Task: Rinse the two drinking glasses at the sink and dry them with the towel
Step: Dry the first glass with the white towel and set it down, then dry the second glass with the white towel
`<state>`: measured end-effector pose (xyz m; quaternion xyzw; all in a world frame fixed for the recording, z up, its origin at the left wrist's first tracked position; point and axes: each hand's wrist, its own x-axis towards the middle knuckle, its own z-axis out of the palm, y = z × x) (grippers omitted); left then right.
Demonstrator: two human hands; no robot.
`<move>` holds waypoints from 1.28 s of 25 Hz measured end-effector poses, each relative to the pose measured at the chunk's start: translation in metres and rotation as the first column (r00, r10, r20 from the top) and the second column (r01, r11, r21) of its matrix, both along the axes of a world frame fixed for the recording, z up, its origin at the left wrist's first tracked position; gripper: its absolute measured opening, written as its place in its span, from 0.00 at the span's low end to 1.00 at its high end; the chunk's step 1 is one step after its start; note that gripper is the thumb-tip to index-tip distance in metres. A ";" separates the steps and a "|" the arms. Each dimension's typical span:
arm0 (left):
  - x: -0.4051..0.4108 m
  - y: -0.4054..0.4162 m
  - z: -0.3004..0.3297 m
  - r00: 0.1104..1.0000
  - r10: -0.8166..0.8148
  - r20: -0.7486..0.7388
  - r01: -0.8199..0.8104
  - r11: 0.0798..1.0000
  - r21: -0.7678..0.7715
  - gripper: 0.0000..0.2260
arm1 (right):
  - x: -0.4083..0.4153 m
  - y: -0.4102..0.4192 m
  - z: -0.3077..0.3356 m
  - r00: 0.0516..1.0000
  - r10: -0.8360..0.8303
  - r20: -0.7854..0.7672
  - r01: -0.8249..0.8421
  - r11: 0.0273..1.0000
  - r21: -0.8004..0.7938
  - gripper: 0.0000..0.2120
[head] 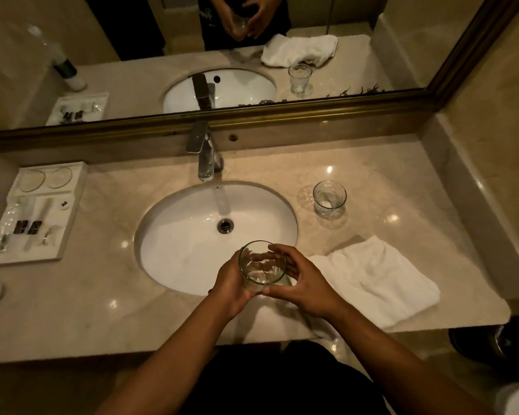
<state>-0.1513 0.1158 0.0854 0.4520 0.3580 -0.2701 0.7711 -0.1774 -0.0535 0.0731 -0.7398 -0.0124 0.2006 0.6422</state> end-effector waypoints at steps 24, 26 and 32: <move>0.138 -0.140 -0.028 0.419 -0.894 0.159 0.139 0.236 0.962 0.39 | 0.091 -0.194 -0.027 0.780 -0.611 0.133 0.625 0.753 -0.205 0.43; 0.161 -0.143 -0.041 0.332 -0.941 0.066 0.186 0.134 0.973 0.50 | 0.108 -0.204 -0.042 0.737 -0.660 0.143 0.673 0.698 -0.244 0.43; 0.204 -0.159 -0.078 0.173 -0.984 0.030 0.325 0.086 0.942 0.53 | 0.148 -0.222 -0.089 0.687 -0.710 0.156 0.710 0.610 -0.351 0.43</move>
